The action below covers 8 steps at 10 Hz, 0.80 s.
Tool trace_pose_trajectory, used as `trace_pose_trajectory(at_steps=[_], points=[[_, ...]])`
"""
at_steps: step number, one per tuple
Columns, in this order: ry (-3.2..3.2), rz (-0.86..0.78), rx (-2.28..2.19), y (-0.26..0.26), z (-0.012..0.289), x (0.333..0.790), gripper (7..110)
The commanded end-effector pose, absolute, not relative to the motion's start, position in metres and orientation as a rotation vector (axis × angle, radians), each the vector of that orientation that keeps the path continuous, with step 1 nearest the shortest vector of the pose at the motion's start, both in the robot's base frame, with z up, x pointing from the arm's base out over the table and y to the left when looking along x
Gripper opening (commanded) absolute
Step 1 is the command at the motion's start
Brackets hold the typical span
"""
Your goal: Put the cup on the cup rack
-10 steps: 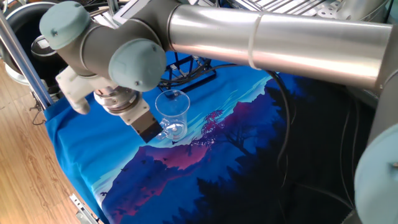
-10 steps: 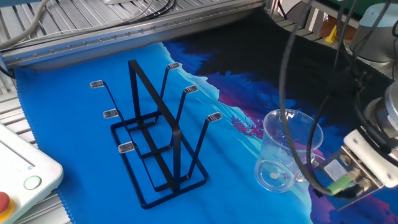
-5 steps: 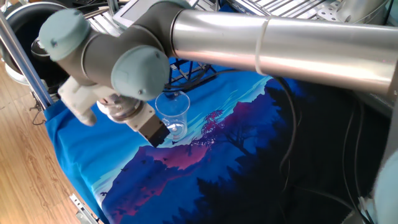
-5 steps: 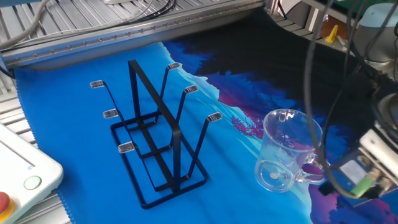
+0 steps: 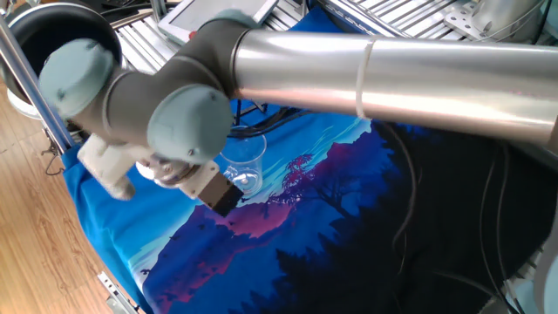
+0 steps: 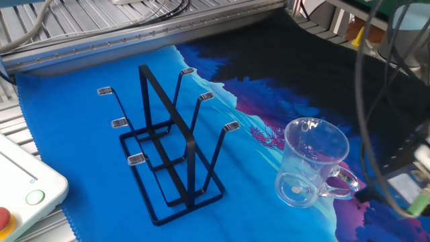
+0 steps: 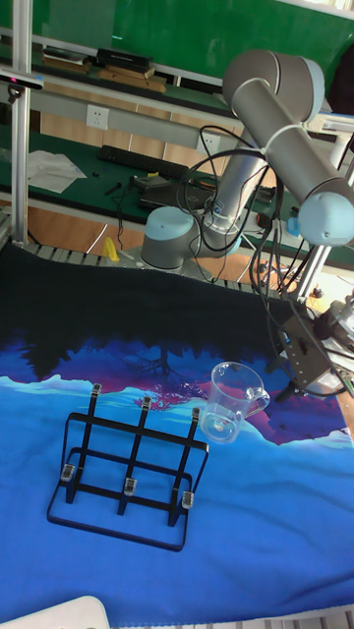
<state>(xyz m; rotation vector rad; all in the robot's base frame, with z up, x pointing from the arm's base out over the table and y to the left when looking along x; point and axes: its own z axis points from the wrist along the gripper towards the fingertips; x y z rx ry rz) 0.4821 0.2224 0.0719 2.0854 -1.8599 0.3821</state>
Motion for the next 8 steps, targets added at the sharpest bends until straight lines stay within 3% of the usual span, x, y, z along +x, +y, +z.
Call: trace_pose_trajectory(at_steps=[1, 4, 5, 6, 8], points=[[-1.859, 0.419, 2.059, 0.231, 0.075, 0.474, 66], [-1.928, 0.463, 2.024, 0.23, 0.079, 0.491, 66], [-1.978, 0.477, 1.976, 0.229, 0.08, 0.49, 44], [-2.022, 0.464, 1.954, 0.233, 0.078, 0.489, 44], [-2.11, 0.283, 2.003, 0.267, 0.065, 0.479, 44]])
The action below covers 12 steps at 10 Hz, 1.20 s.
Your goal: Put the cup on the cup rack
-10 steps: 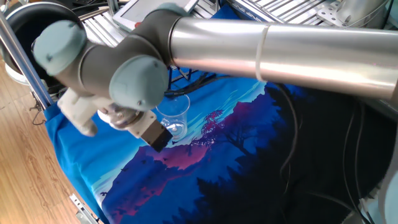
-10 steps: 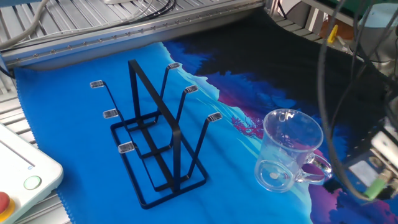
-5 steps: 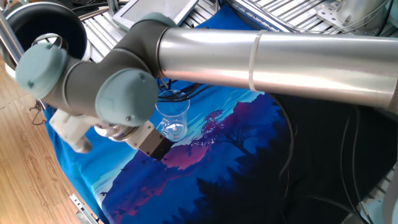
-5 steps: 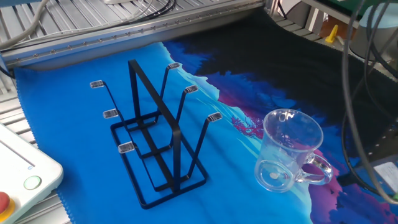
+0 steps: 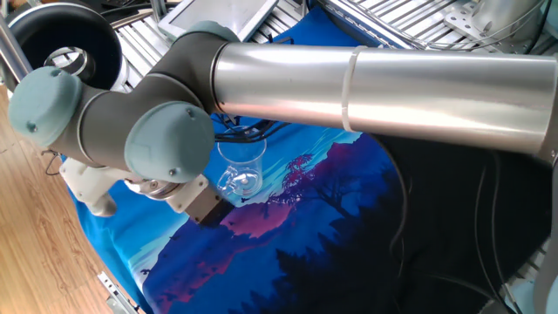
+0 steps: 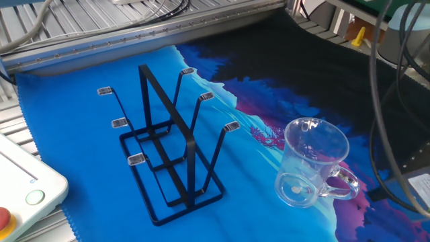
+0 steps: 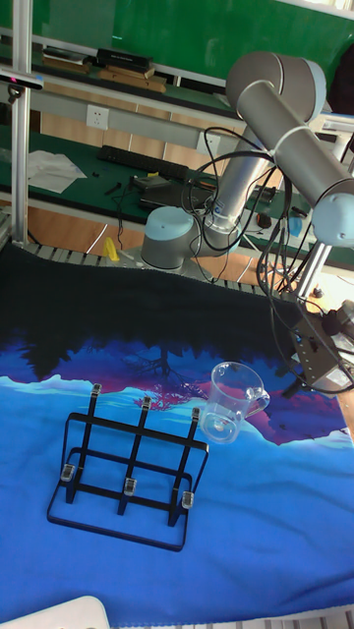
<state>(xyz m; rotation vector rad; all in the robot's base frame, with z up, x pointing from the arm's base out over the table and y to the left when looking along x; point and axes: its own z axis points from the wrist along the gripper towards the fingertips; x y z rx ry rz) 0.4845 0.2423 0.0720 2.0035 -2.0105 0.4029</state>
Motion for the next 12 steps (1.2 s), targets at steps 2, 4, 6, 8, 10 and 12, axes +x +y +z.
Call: trace_pose_trajectory(at_steps=[2, 4, 6, 8, 10, 12], points=[[-1.984, 0.403, 1.924, 0.23, 0.08, 0.473, 44], [-1.888, 0.349, 2.003, 0.232, 0.079, 0.468, 44], [-1.838, 0.313, 2.066, 0.237, 0.076, 0.468, 66], [-1.823, 0.373, 2.051, 0.234, 0.077, 0.474, 66], [-1.85, 0.418, 1.988, 0.249, 0.064, 0.474, 66], [-1.893, 0.437, 1.97, 0.268, 0.039, 0.476, 66]])
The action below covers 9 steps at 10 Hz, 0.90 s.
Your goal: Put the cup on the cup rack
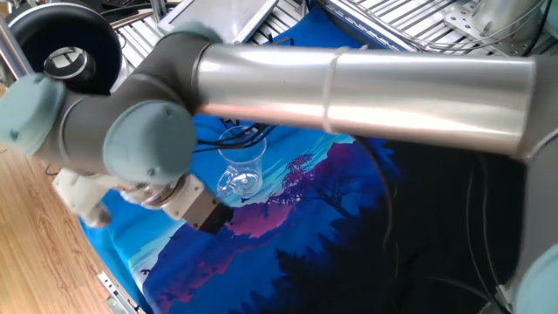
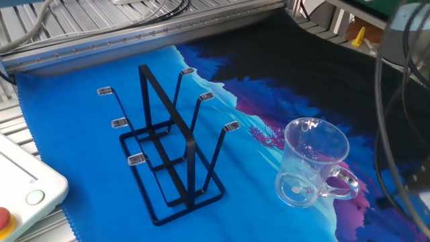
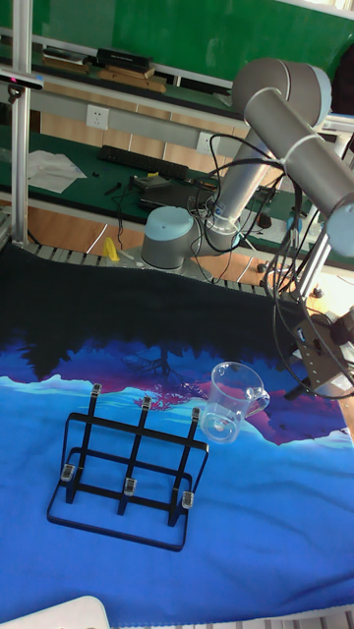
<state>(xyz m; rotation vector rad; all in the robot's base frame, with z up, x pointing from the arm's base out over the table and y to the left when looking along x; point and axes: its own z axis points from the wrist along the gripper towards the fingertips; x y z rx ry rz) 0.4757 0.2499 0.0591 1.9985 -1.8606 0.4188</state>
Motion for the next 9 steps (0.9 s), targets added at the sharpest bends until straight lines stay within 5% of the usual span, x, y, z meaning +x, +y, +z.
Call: trace_pose_trajectory(at_steps=[1, 5, 9], points=[[-1.868, 0.494, 1.94, 0.262, 0.034, 0.481, 66], [-1.676, 0.656, 1.716, 0.25, 0.076, 0.47, 66], [-1.658, 0.726, 1.628, 0.252, 0.075, 0.465, 66]])
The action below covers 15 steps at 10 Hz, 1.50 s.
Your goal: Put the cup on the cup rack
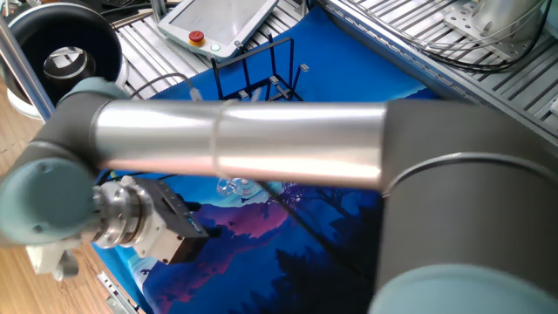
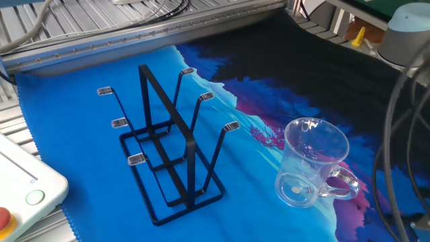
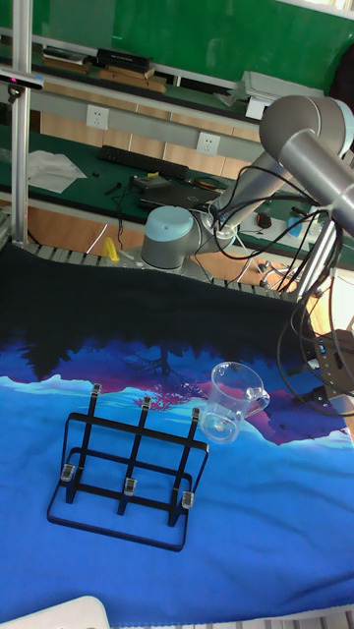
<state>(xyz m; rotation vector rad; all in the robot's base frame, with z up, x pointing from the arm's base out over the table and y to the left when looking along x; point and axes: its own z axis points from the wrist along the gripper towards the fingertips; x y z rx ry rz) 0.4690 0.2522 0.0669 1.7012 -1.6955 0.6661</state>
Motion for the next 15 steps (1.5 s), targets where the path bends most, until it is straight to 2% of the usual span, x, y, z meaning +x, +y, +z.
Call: trace_pose_trajectory(at_steps=[1, 3, 5, 7, 8, 11, 13, 14, 15], points=[[-1.672, 0.764, 1.616, 0.249, 0.077, 0.47, 66], [-1.68, 0.77, 1.589, 0.246, 0.08, 0.467, 66], [-1.75, 0.718, 1.653, 0.255, 0.06, 0.468, 66], [-1.924, 0.582, 1.733, 0.289, 0.038, 0.47, 66], [-1.956, 0.529, 1.775, 0.301, 0.029, 0.47, 44], [-1.815, 0.621, 1.749, 0.275, 0.049, 0.471, 44], [-1.874, 0.469, 1.856, 0.305, 0.027, 0.467, 44], [-1.894, 0.446, 1.855, 0.309, 0.025, 0.465, 66], [-1.93, 0.436, 1.808, 0.31, 0.025, 0.459, 66]])
